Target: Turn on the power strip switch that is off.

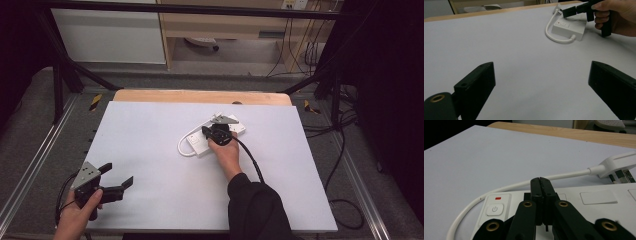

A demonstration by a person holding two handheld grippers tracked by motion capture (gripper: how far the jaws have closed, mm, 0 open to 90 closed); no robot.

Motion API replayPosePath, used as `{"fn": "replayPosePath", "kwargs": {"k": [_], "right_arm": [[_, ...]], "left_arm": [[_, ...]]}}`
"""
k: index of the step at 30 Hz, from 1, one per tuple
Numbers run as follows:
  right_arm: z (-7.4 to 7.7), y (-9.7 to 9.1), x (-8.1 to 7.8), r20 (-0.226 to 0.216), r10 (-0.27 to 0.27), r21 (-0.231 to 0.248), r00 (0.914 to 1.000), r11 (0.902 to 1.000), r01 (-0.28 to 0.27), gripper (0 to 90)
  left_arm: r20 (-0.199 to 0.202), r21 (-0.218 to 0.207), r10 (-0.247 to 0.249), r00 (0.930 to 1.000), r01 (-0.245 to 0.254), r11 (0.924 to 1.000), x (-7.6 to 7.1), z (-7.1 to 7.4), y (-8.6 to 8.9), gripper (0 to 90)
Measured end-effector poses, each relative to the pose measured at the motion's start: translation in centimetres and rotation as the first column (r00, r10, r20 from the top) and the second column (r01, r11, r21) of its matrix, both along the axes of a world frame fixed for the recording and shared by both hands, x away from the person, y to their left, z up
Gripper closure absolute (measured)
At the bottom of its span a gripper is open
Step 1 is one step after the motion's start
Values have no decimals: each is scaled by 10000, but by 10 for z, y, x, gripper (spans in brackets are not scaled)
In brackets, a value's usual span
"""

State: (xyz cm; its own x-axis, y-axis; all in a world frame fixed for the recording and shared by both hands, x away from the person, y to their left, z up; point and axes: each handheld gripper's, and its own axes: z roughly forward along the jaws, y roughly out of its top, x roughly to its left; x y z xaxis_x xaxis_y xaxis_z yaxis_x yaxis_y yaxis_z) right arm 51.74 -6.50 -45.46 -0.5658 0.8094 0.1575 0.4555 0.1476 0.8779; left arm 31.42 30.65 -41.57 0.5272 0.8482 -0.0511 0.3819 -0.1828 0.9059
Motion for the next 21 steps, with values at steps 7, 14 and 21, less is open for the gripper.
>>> {"fn": "replayPosePath", "kwargs": {"k": [7,14,21], "right_arm": [[0,1,-1,86,-5,-83,10000,10000,6,900],[-1,2,-2,161,-42,-108,9999,9999,43,900],[-2,3,-3,196,-226,-4,9996,9997,226,900]], "left_arm": [[10,-7,18,10000,-18,10000,0,0,-1,73],[6,1,11,10000,-11,10000,0,0,-1,73],[0,7,7,10000,-7,10000,0,0,-1,74]]}}
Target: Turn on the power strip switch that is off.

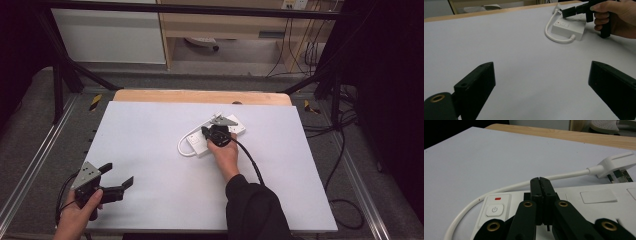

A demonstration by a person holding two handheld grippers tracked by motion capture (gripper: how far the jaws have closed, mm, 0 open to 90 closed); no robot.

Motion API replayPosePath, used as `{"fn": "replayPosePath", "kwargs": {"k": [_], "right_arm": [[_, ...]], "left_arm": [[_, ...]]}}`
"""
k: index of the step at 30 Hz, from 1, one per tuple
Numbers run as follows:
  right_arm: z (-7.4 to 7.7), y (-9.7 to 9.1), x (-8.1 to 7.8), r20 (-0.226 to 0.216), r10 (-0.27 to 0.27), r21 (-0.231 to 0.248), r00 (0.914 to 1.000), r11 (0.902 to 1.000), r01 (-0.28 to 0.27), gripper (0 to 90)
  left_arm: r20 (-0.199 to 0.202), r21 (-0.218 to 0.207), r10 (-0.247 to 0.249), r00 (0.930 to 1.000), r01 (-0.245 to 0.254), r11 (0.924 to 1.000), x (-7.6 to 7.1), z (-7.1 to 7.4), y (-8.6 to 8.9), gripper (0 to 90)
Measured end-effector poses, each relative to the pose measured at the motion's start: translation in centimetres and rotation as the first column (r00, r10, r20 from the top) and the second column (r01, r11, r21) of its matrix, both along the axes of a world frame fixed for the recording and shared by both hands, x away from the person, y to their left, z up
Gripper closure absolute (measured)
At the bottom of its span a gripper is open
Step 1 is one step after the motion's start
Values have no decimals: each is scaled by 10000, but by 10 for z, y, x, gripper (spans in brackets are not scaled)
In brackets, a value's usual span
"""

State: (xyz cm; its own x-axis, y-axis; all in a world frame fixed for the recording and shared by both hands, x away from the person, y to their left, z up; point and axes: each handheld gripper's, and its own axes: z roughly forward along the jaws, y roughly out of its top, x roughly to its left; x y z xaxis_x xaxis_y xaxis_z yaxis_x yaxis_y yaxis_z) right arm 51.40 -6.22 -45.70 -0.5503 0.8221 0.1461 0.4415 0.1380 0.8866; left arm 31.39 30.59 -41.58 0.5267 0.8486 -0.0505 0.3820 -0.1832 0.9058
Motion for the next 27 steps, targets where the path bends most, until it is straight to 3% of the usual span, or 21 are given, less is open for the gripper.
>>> {"fn": "replayPosePath", "kwargs": {"k": [10,27], "right_arm": [[0,1,0,-92,104,-147,9999,9998,-106,900],[0,0,1,-223,-12,51,9997,10000,14,900]], "left_arm": [[6,5,-5,10000,5,10000,0,0,0,74],[0,23,-19,10000,19,10000,0,0,0,73]]}}
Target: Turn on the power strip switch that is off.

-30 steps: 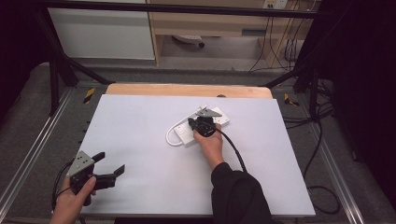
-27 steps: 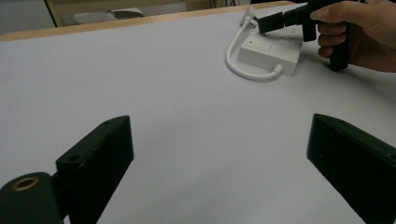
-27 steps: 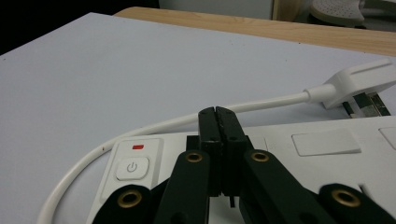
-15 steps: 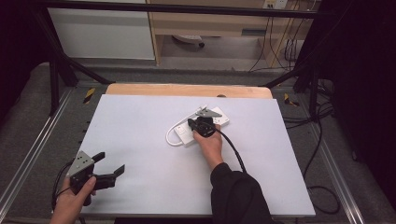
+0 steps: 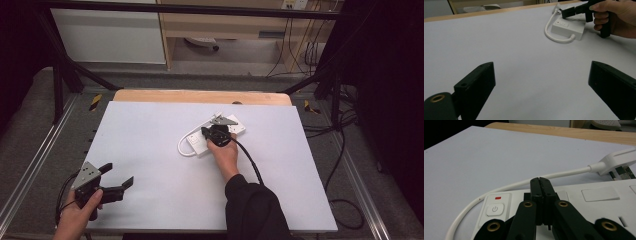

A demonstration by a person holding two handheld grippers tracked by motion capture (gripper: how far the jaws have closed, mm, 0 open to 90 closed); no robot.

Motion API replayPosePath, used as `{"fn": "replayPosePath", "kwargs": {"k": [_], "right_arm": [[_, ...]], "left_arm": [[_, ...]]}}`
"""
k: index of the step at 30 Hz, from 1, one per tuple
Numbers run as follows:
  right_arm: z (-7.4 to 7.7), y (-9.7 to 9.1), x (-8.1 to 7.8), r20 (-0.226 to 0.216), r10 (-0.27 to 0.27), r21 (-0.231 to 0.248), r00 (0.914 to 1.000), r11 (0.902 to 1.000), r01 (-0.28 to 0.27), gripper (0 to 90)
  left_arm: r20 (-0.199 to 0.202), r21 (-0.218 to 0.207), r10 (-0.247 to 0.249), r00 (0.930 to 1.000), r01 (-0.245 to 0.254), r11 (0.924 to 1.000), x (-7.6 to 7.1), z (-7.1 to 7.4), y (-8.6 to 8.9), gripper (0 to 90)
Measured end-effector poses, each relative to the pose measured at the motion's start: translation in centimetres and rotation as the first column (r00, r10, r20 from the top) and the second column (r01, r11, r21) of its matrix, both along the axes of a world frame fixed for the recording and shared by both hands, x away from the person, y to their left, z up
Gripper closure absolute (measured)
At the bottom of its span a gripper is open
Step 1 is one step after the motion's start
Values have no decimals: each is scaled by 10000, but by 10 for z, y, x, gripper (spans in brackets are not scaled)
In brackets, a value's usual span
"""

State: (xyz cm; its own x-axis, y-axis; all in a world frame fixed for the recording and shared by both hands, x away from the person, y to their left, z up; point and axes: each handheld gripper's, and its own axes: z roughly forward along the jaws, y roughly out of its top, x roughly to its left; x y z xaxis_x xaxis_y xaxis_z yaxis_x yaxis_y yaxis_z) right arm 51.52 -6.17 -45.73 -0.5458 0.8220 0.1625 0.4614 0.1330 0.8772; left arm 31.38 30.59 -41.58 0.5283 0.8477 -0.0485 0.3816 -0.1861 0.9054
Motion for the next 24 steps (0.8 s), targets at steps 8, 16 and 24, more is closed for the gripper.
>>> {"fn": "replayPosePath", "kwargs": {"k": [8,16,24], "right_arm": [[1,0,-1,-106,63,27,9999,10000,-63,900],[3,0,-1,-65,131,4,9999,9999,-131,900],[6,-2,-1,-40,123,55,9999,9999,-123,900]], "left_arm": [[2,-4,13,10000,-13,10000,0,0,0,73],[-5,-3,10,10000,-10,10000,0,0,1,73],[-16,13,19,10000,-19,10000,0,0,1,73]]}}
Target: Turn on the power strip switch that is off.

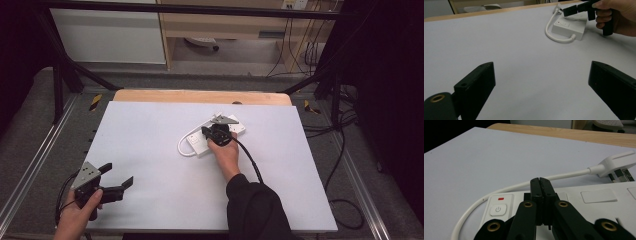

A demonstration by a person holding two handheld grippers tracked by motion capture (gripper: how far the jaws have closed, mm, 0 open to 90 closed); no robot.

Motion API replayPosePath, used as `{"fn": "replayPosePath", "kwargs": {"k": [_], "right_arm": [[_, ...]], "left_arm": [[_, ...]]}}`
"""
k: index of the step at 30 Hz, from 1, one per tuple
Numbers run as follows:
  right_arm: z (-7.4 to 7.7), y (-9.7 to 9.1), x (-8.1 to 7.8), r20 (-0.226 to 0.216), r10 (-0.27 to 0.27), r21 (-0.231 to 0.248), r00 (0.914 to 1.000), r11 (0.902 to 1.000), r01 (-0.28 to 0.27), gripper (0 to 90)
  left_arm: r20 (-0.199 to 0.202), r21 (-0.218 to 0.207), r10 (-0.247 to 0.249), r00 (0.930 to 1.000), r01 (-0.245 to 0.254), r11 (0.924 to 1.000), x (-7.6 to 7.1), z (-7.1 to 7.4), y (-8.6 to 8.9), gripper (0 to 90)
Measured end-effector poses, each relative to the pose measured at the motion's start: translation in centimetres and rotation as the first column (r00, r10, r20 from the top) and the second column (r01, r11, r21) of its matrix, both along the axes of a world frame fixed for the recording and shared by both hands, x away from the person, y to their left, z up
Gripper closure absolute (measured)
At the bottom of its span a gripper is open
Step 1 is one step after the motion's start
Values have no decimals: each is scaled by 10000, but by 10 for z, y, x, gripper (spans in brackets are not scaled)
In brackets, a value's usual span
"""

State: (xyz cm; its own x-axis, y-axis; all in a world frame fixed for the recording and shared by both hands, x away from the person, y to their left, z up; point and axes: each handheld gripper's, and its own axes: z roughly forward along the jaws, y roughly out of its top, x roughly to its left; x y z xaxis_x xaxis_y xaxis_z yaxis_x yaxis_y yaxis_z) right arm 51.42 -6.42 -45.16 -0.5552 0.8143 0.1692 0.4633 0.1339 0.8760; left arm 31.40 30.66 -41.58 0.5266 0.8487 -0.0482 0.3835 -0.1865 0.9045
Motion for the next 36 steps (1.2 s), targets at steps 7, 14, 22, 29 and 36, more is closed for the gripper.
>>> {"fn": "replayPosePath", "kwargs": {"k": [7,14,22,29,36], "right_arm": [[4,-3,0,-38,32,323,10000,9995,-31,900],[10,-7,-2,8,64,601,10000,9982,-64,900],[19,-12,-4,195,47,434,9998,9990,-55,900],[28,-15,-8,413,107,307,9991,9995,-120,900],[36,-19,-11,665,113,246,9977,9996,-129,878]], "left_arm": [[-4,8,4,10000,-4,10000,0,0,0,73],[-20,0,13,10000,-13,10000,0,0,0,73],[-20,16,20,10000,-20,10000,0,0,0,73],[-18,37,32,10000,-32,10000,0,0,0,73],[-37,26,31,10000,-31,10000,0,0,0,73]]}}
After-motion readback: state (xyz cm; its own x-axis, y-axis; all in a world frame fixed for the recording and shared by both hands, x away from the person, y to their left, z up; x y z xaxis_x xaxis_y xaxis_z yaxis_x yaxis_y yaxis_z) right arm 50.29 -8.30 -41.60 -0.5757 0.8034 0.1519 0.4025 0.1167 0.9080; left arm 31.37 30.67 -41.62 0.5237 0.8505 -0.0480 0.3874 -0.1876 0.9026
